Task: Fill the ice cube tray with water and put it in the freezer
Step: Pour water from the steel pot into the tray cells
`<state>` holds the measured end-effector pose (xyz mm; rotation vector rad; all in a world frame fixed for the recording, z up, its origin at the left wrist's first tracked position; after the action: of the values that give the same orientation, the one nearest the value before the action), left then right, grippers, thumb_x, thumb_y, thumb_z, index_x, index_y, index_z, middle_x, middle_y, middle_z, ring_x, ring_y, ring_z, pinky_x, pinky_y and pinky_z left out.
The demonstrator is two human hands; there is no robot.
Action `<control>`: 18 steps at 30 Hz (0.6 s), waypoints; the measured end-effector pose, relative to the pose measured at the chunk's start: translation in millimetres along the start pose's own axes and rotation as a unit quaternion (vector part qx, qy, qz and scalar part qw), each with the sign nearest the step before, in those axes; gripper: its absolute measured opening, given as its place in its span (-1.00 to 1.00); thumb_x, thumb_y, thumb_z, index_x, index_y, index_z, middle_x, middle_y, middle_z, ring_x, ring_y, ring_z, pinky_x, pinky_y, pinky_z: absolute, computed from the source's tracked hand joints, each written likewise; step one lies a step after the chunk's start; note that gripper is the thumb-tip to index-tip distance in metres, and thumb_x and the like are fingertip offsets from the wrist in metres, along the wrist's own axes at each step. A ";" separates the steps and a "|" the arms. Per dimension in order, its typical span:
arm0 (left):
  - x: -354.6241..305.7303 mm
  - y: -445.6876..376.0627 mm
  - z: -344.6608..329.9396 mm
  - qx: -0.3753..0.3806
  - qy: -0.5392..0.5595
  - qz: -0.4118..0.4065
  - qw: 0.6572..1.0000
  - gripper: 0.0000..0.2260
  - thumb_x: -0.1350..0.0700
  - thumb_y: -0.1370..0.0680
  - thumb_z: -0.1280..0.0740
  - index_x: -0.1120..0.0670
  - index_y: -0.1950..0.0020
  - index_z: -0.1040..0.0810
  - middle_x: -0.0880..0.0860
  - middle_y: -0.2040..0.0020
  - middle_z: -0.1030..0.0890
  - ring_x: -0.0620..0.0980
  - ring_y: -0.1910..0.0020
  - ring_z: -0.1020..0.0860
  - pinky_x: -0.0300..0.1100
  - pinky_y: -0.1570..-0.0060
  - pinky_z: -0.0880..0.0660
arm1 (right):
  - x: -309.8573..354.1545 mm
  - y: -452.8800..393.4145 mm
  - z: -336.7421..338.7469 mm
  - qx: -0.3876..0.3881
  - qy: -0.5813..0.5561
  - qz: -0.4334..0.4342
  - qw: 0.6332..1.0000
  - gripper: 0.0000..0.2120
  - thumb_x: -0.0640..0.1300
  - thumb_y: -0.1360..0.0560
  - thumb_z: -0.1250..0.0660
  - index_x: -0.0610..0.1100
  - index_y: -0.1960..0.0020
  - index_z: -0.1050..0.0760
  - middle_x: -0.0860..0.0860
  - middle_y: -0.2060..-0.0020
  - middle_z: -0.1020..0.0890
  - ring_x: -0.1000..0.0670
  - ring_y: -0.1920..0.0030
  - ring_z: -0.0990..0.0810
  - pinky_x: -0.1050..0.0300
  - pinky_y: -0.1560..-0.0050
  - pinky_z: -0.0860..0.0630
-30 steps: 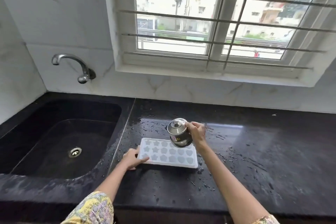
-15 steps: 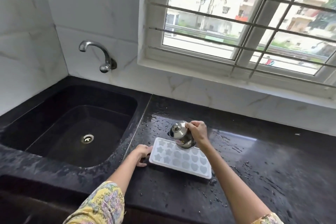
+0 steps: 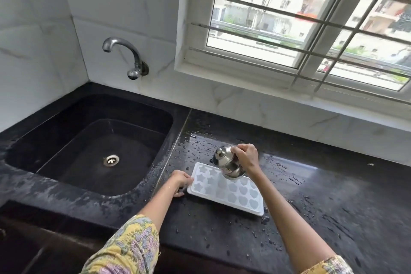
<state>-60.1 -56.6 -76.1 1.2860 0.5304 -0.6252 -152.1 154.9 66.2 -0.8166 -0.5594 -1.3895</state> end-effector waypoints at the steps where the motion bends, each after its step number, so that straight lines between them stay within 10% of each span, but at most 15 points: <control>1: 0.2 -0.4 0.6 0.003 0.003 0.003 1.000 -0.78 0.10 -0.54 -0.35 -0.01 0.31 -0.47 -0.01 0.32 -0.39 -0.13 0.35 -0.33 -0.23 0.39 -0.41 | 0.0 -0.1 -0.6 0.001 0.001 0.001 1.000 -0.68 -0.11 -0.30 -0.29 -0.09 0.58 -0.28 0.00 0.59 -0.32 0.03 0.49 -0.26 0.14 0.38 -0.24; 18: 1.2 -2.8 0.8 0.025 0.022 0.018 0.999 -0.81 0.18 -0.52 -0.38 0.07 0.29 -0.47 0.00 0.27 -0.43 -0.12 0.31 -0.34 -0.22 0.36 -0.40 | 3.9 -3.5 -6.9 0.010 0.055 0.017 0.998 -0.70 -0.16 -0.34 -0.32 -0.16 0.54 -0.40 -0.06 0.55 -0.40 0.01 0.47 -0.34 0.12 0.40 -0.28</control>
<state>-61.2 -58.1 -78.7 1.3555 0.5295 -0.5849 -155.9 147.2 65.5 -0.7248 -0.4715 -1.3876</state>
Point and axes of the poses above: each hand's wrist, its own y-axis away from the middle knuckle, its own z-axis out of the back of the hand, x = y × z, the point moved 9 cm from there along -y, towards the middle knuckle
